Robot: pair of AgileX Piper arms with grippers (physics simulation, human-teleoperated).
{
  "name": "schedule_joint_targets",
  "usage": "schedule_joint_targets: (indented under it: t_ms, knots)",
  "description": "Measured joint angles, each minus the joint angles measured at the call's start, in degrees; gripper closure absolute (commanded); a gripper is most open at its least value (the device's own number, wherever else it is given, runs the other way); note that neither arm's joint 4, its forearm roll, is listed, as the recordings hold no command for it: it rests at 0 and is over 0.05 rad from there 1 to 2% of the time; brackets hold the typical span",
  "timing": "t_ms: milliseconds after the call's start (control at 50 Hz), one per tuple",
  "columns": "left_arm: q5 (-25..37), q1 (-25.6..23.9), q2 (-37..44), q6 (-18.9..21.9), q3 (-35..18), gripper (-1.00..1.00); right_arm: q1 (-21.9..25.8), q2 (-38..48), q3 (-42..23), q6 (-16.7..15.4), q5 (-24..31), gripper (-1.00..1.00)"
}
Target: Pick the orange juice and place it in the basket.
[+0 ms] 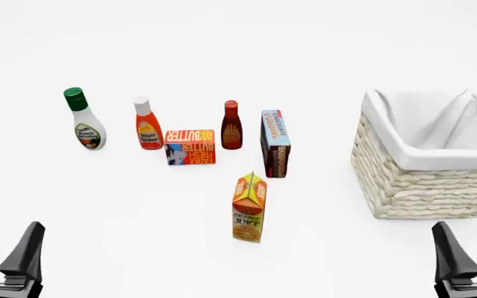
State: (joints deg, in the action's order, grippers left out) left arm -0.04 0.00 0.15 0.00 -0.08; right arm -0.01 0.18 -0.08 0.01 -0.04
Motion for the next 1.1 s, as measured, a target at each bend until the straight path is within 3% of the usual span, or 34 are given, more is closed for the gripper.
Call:
schedule_joint_targets:
  t_ms: [680, 840, 1100]
  knots:
    - [-0.33, 0.22, 0.17, 0.24, -0.07, -1.0, -0.47, 1.43, -0.25, 0.39, -1.11, -1.0]
    - [-0.35, 0.25, 0.16, 0.25, -0.05, -1.0, 0.09, 1.86, -2.19, 1.13, -0.93, -1.0]
    - [-0.34, 0.27, 0.13, 0.27, -0.04, -1.0, 1.57, 9.43, -7.51, 3.4, -2.6, -1.0]
